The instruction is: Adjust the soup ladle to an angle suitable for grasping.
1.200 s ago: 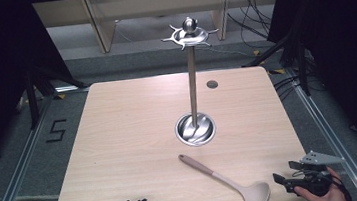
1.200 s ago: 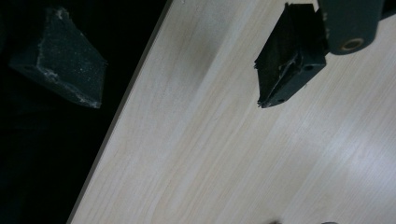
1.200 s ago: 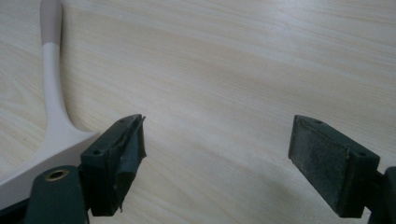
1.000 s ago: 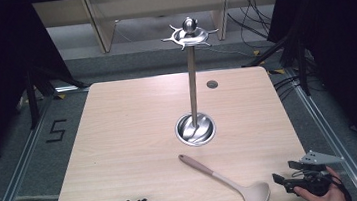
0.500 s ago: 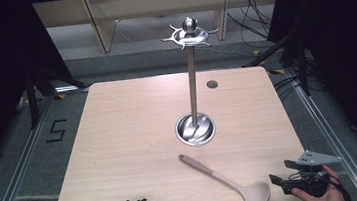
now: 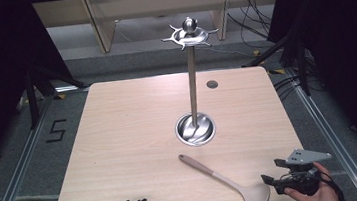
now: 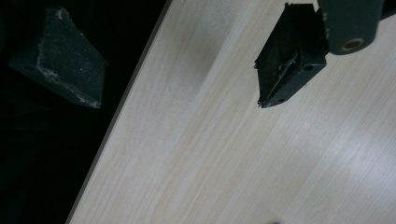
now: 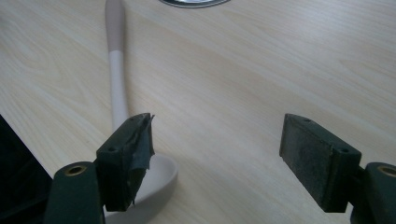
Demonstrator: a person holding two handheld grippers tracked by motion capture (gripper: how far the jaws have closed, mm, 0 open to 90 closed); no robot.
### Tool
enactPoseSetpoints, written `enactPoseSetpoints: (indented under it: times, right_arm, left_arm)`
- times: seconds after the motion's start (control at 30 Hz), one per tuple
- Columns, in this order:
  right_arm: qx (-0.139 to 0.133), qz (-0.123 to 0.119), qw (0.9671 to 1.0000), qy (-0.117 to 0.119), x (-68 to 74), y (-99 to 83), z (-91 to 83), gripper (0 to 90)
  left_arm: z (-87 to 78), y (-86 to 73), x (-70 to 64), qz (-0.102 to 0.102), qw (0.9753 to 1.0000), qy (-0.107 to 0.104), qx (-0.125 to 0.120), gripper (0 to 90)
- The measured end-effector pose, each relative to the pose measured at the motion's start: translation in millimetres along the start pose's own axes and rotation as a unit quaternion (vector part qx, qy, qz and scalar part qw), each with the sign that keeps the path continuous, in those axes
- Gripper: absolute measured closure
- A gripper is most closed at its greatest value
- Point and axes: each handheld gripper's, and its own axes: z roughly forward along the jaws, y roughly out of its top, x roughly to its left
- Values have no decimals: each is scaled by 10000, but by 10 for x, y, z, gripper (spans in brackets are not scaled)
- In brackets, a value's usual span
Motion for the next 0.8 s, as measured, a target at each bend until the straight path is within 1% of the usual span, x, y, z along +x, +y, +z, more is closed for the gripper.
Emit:
enactPoseSetpoints:
  times: [0.07,0.1,0.13,0.17,0.2,0.23,0.27,0.3,0.33,0.37,0.4,0.43,0.5,0.53,0.57,0.6,0.63,0.67,0.7,0.73,0.77,0.8]
  right_arm:
    - [-29,-163,9999,-33,-7,18,20,266]
    - [-29,-163,9999,-33,-7,18,20,266]
    - [18,-172,9998,39,7,37,41,268]
    - [83,-31,10000,35,41,39,35,272]
    - [15,-236,9997,-15,21,51,48,281]
    - [51,-199,9998,2,42,57,50,283]
    - [56,-296,9995,10,47,62,64,284]
    - [101,-219,9997,30,76,71,68,287]
    - [109,-374,9992,75,79,87,84,298]
    - [174,-361,9991,128,89,101,83,303]
    - [199,-408,9989,135,105,119,84,303]
    - [155,-470,9987,108,119,136,91,303]
    - [208,-459,9987,127,159,182,87,316]
    - [267,-354,9989,153,209,205,85,322]
    - [224,-567,9980,160,197,225,97,326]
    - [285,-618,9975,170,215,249,103,330]
    - [382,-620,9972,179,251,280,114,335]
    - [402,-673,9967,211,265,299,129,338]
    - [307,-739,9966,183,288,315,169,340]
    - [459,-785,9956,245,306,350,176,341]
    - [450,-836,9952,241,331,373,199,345]
    - [450,-836,9952,241,331,373,199,345]
  left_arm:
    - [-1,1,3,7,10000,16,11,150]
    - [-1,1,3,7,10000,16,11,150]
    - [-1,3,3,0,10000,16,5,150]
    - [-2,3,3,1,10000,5,8,150]
    - [-8,5,3,-6,10000,-33,22,150]
    - [-2,4,3,-5,10000,-75,-1,150]
    - [-5,5,2,-6,10000,-46,9,150]
    - [-6,6,2,11,10000,-14,-3,149]
    - [-6,6,2,9,10000,-17,1,150]
    - [-6,6,2,9,10000,-17,1,150]
    - [-1,6,4,13,10000,-91,13,150]
    - [-1,6,4,13,10000,-91,13,150]
    - [-1,6,3,7,10000,-85,17,150]
    - [-4,5,2,13,10000,-17,5,150]
    - [-3,5,2,7,10000,-17,8,149]
    - [-3,5,2,7,10000,-17,8,150]
    - [3,3,0,2,10000,14,8,150]
    - [3,3,-1,2,10000,17,10,150]
    - [2,2,0,8,10000,14,15,150]
    - [-3,3,2,6,10000,-12,23,150]
    - [-6,2,2,-5,10000,-13,-2,149]
    - [-6,2,2,-5,10000,-13,-2,150]
